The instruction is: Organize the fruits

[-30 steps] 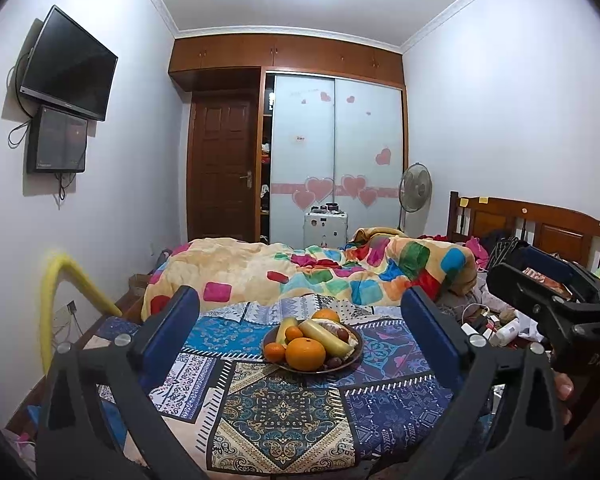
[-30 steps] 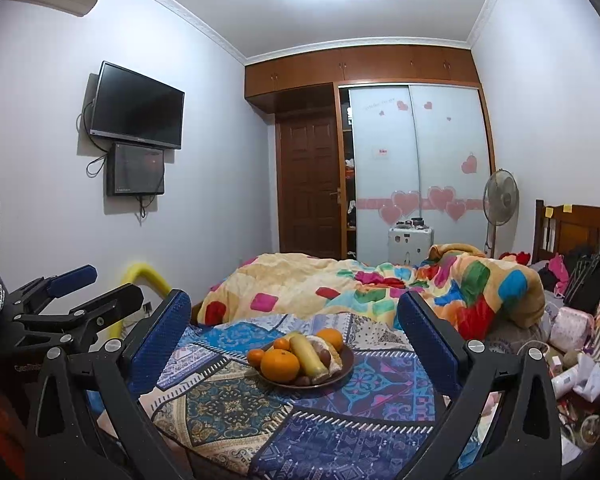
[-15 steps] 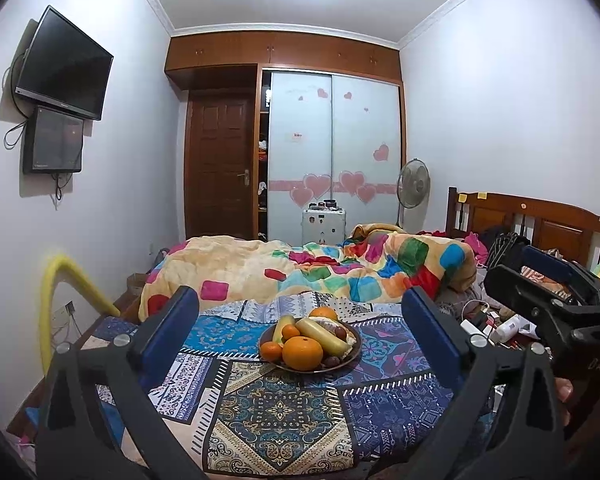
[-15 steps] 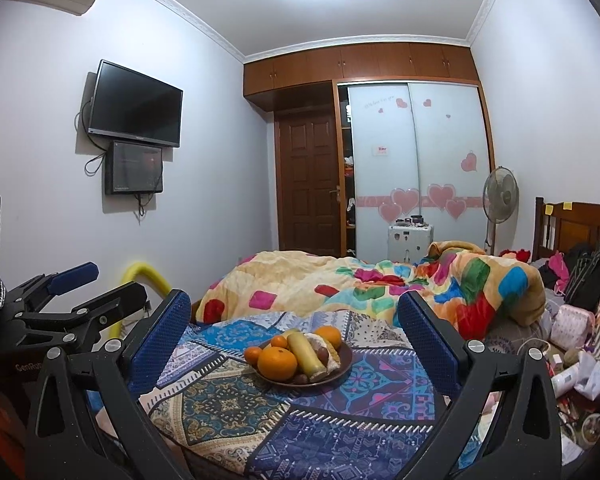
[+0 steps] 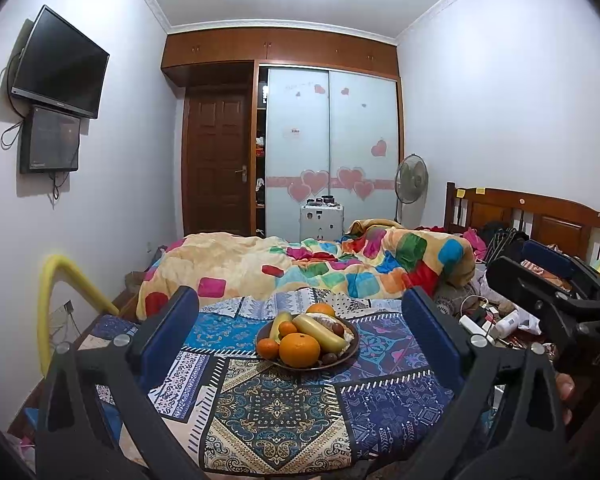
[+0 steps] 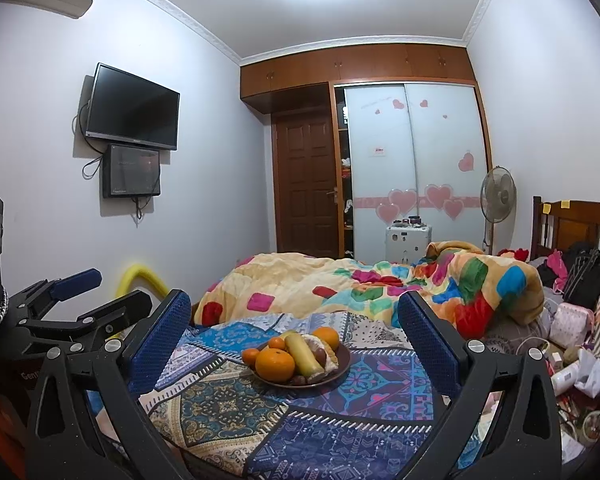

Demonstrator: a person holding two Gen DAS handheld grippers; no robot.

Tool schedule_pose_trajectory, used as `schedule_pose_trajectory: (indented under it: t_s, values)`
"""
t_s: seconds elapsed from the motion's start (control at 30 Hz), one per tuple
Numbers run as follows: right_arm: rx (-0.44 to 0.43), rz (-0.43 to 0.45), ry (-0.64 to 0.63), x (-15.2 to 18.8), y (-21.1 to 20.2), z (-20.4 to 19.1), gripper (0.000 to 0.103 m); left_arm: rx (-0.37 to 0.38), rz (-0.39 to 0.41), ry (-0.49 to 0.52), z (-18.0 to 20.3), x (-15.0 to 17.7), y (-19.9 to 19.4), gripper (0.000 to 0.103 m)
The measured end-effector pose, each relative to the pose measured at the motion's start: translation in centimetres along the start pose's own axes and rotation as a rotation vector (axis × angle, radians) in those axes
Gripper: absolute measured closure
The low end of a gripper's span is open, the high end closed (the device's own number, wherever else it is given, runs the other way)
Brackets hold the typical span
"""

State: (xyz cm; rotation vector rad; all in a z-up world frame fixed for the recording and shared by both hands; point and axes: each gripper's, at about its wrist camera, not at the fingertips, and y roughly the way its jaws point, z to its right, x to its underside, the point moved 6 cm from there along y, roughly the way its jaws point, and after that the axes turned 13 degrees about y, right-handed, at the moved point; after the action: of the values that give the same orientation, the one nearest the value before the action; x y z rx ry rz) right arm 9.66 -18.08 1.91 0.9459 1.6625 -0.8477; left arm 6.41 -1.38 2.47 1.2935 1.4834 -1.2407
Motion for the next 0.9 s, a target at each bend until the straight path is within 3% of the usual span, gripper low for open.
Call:
schedule_pose_trajectory:
  t_s: [0.9]
  values:
    - [0.023, 0.003, 0.013, 0.12, 0.4, -0.01, 0.0, 0.029, -0.008, -0.01, 0.02, 0.24, 0.3, 0.0]
